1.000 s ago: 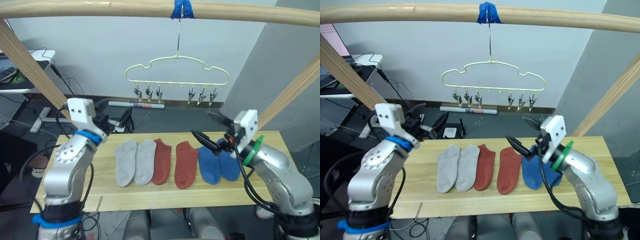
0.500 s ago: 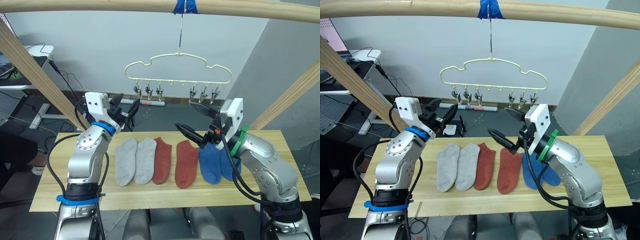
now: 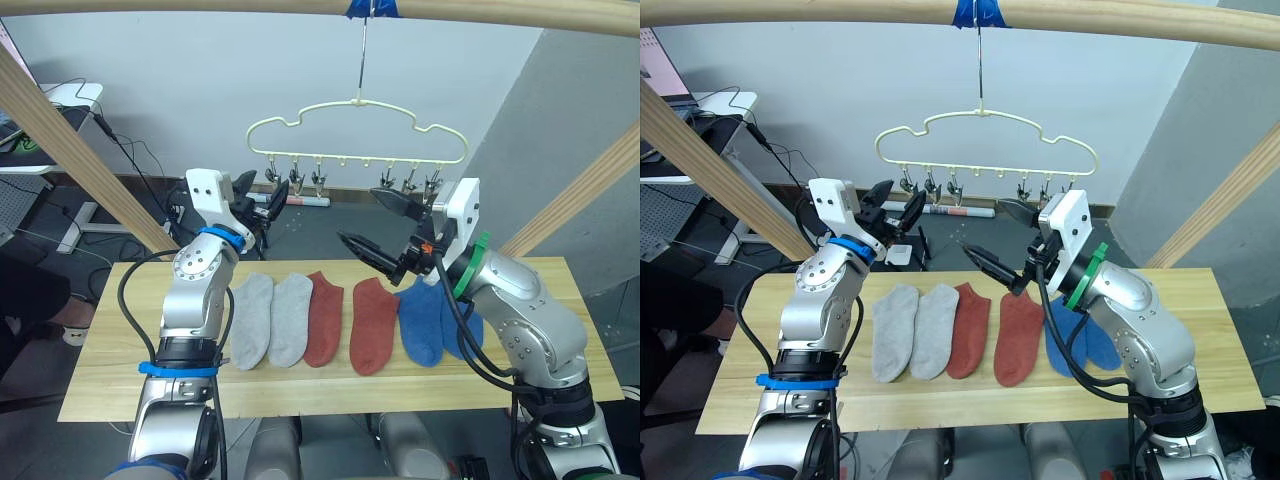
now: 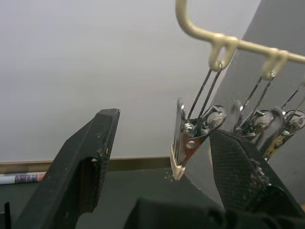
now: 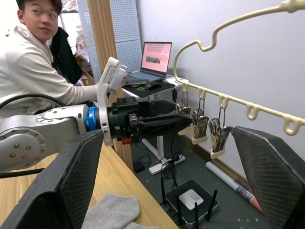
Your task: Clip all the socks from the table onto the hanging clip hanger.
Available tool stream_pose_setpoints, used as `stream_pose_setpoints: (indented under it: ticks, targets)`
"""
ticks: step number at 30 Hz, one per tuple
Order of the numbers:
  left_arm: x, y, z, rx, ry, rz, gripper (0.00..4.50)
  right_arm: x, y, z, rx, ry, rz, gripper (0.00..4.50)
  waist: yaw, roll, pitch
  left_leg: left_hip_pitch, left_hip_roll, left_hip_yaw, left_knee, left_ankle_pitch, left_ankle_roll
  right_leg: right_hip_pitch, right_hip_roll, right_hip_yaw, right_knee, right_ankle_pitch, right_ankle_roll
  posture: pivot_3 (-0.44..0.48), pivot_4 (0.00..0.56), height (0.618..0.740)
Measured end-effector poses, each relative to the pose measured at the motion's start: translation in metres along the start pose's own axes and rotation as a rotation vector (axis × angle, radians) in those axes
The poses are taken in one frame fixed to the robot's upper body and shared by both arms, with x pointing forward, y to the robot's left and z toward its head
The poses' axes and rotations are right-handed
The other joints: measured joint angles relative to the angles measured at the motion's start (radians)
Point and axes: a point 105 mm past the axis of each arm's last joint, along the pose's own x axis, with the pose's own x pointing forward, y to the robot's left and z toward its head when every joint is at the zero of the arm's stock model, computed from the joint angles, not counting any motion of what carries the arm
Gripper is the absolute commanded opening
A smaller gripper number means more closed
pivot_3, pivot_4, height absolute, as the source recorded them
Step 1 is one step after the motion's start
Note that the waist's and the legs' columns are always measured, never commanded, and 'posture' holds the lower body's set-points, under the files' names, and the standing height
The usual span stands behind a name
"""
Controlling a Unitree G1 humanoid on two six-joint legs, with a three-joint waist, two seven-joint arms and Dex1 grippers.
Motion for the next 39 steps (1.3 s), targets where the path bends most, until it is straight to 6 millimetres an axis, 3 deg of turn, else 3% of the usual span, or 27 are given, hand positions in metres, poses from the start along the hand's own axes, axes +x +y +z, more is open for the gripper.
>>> stream_pose_setpoints:
  ticks: [17, 20, 27, 32, 35, 37, 39]
  targets:
    - [0.004, 0.001, 0.01, 0.027, -0.044, 0.014, 3.35, 0.001, -0.001, 0.0, 0.004, 0.007, -0.012, 4.5, -0.003, 0.0, 0.001, 0.0, 0.0, 0.0, 0.0, 0.0, 0.0, 0.0, 0.0, 0.0, 0.0, 0.0, 0.0, -0.168, 0.297, 0.74]
    - [0.004, 0.001, 0.01, 0.027, -0.045, 0.012, 2.86, 0.001, -0.001, 0.0, 0.005, 0.007, -0.012, 4.5, -0.003, 0.0, 0.001, 0.0, 0.0, 0.0, 0.0, 0.0, 0.0, 0.0, 0.0, 0.0, 0.0, 0.0, 0.0, -0.167, 0.297, 0.74]
    - [0.005, -0.001, 0.011, 0.024, -0.049, 0.005, 0.77, 0.001, -0.001, 0.0, 0.005, 0.008, -0.013, 4.5, -0.003, 0.0, 0.001, 0.0, 0.0, 0.0, 0.0, 0.0, 0.0, 0.0, 0.0, 0.0, 0.0, 0.0, 0.0, -0.166, 0.299, 0.74]
    - [0.008, -0.003, 0.015, 0.023, -0.062, -0.001, 0.17, 0.001, -0.001, -0.001, 0.006, 0.009, -0.013, 4.5, -0.005, 0.0, 0.001, 0.0, 0.0, 0.0, 0.0, 0.0, 0.0, 0.0, 0.0, 0.0, -0.001, 0.0, 0.0, -0.165, 0.298, 0.74]
    - [0.008, -0.003, 0.016, 0.025, -0.065, -0.003, 0.07, -0.002, -0.002, -0.006, 0.015, 0.025, -0.02, 4.5, -0.005, 0.0, 0.001, 0.0, 0.0, 0.0, -0.001, 0.0, 0.0, 0.0, 0.0, 0.0, -0.001, 0.0, 0.0, -0.159, 0.296, 0.74]
    - [0.007, -0.002, 0.019, 0.042, -0.064, -0.017, 0.07, -0.013, -0.003, -0.021, 0.029, 0.083, -0.046, 4.5, -0.004, 0.0, 0.001, -0.001, 0.0, -0.002, -0.001, 0.0, 0.0, 0.0, 0.0, -0.001, -0.002, 0.0, 0.001, -0.151, 0.291, 0.74]
    - [0.004, 0.001, 0.022, 0.065, -0.028, -0.043, 0.07, -0.035, -0.007, -0.048, 0.05, 0.2, -0.099, 4.5, -0.003, 0.0, 0.001, -0.002, 0.0, -0.002, -0.001, 0.0, 0.0, 0.0, -0.001, -0.001, -0.002, -0.001, 0.001, -0.151, 0.291, 0.74]
